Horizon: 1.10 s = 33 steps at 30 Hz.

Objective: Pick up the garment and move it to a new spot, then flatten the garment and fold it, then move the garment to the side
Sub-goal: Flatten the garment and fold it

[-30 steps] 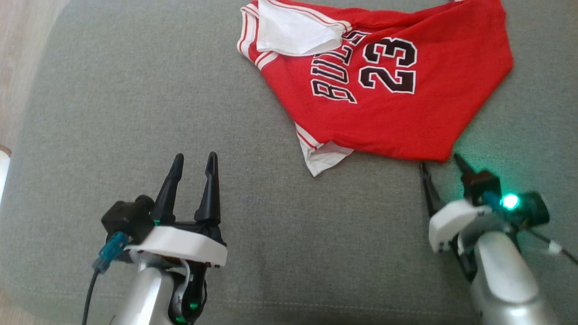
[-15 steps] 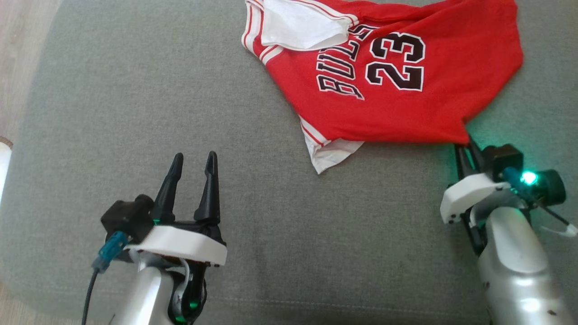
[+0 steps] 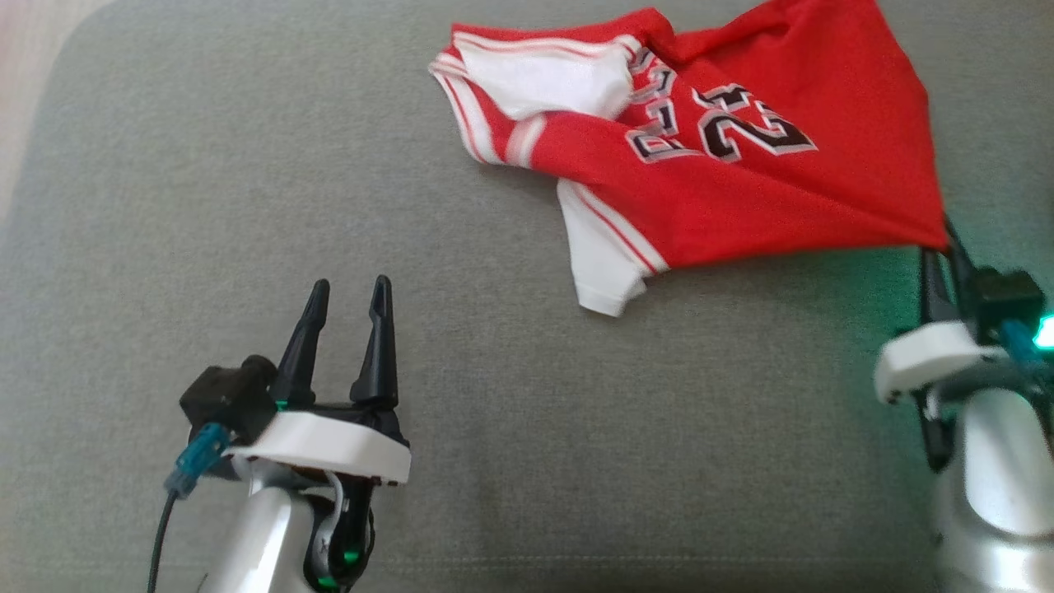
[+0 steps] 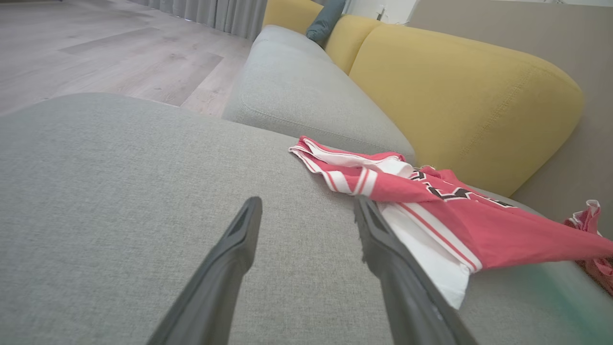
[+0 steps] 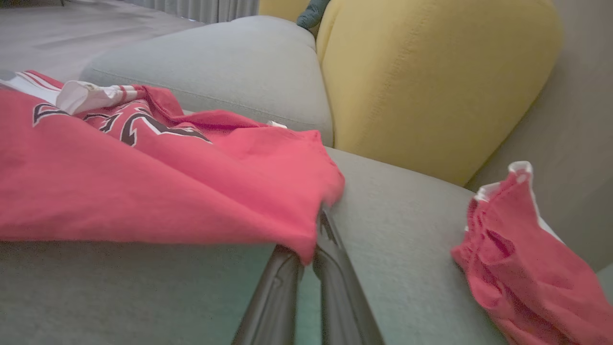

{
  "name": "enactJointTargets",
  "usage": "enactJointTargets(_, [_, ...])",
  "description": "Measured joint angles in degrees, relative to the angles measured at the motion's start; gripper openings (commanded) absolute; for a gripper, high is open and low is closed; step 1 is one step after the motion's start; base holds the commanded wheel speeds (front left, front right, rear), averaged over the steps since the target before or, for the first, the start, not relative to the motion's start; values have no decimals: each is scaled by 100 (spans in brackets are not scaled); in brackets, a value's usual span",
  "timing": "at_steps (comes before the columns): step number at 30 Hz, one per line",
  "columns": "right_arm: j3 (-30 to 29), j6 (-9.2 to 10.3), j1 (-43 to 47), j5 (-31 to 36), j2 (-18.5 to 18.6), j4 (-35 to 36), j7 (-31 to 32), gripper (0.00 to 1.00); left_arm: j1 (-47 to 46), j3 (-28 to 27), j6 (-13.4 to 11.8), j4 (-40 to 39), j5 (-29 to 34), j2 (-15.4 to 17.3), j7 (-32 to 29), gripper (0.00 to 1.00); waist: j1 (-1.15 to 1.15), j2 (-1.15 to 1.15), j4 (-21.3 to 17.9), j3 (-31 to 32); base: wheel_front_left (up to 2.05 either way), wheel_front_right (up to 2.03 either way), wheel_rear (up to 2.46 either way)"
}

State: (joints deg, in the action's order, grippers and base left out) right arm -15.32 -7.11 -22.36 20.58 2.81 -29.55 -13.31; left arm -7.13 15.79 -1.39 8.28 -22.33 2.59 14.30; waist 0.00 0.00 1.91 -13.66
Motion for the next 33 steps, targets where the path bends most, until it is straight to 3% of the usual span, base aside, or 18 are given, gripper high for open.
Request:
enactJointTargets(13, [-570, 0, 536, 167, 43, 780, 577, 0, -1, -8, -5, -22, 3, 1, 0, 100, 0, 0, -268, 0, 0, 0, 0])
enactJointTargets(14, [-573, 0, 571, 165, 42, 784, 578, 10, -1, -12, -5, -22, 8, 1, 0, 100, 0, 0, -288, 3, 0, 0, 0])
enactJointTargets(15, [-571, 0, 607, 162, 41, 802, 580, 48, -1, -12, -4, -21, 8, 1, 0, 100, 0, 0, -308, 9, 0, 0, 0])
enactJointTargets(16, [-566, 0, 658, 159, 37, 853, 597, 93, -1, -14, -4, -21, 8, 1, 0, 100, 0, 0, -327, 16, 0, 0, 0])
enactJointTargets(17, [-571, 0, 698, 156, 34, 891, 609, 100, -1, -18, -4, -21, 8, 1, 0, 100, 0, 0, -347, 25, 0, 0, 0])
enactJointTargets(27, [-702, 0, 1310, -135, -21, 1906, 603, 100, 2, -133, -2, -24, 58, 1, 0, 100, 0, 0, -491, 129, 0, 0, 0])
enactJointTargets(33, [-65, 0, 1390, -669, -31, 2320, 633, 100, 3, -109, 44, -23, 60, 1, 0, 100, 0, 0, -536, 172, 0, 0, 0])
